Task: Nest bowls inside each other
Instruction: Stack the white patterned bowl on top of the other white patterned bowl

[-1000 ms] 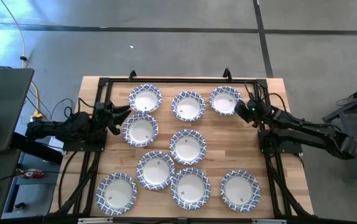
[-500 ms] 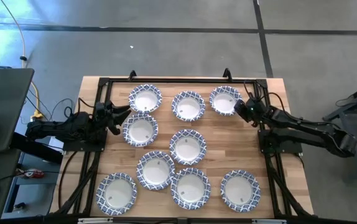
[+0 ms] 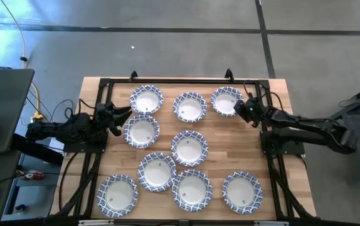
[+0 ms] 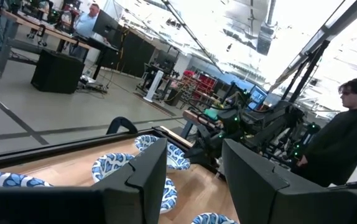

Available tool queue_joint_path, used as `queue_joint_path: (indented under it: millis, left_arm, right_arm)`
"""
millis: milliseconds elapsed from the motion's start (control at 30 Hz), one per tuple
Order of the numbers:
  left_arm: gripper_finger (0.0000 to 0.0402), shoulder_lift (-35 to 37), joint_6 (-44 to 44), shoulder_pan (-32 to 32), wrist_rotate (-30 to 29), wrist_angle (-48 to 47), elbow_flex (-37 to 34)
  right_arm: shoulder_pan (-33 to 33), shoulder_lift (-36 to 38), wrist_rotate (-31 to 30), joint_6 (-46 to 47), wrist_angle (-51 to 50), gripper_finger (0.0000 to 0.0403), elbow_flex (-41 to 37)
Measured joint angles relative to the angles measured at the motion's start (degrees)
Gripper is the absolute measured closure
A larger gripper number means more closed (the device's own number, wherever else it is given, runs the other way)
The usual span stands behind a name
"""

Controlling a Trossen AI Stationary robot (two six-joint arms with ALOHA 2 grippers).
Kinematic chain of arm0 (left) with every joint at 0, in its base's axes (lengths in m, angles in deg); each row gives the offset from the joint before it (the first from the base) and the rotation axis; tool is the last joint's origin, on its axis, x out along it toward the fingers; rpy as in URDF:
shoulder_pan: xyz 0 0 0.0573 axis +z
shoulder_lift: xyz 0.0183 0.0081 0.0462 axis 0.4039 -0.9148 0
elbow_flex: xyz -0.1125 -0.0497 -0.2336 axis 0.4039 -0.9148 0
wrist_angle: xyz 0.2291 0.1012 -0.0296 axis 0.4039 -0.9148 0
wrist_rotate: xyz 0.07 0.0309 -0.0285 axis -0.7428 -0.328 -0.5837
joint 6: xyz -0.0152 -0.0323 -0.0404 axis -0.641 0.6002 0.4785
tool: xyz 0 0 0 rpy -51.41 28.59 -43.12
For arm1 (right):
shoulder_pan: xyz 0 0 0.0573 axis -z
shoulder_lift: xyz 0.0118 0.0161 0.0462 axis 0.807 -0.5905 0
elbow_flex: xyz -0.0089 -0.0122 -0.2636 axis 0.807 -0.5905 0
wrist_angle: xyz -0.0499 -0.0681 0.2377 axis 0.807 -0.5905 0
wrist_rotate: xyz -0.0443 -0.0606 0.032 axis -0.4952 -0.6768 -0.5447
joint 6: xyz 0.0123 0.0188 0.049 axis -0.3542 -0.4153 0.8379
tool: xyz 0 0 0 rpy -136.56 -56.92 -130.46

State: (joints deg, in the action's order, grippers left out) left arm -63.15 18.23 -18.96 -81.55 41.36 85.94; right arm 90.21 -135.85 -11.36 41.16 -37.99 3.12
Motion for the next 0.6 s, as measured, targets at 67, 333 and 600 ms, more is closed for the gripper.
queue_joint_path:
  millis: [67, 333, 600]
  left_arm:
    - [0.0256, 0.0, 0.0, 0.0, 0.0, 0.0, 0.0]
    - [0.0256, 0.0, 0.1, 0.0, 0.0, 0.0, 0.0]
    - [0.0256, 0.0, 0.0, 0.0, 0.0, 0.0, 0.0]
  right_arm:
    - [0.0, -1.2, -0.2, 0.0, 1.0, 0.0256, 0.0]
    - [0.0, -4.7, -0.4, 0.0, 3.9, 0.0267, 0.0]
    - [0.0, -5.4, -1.0, -1.8, 6.2, 0.0352, 0.0]
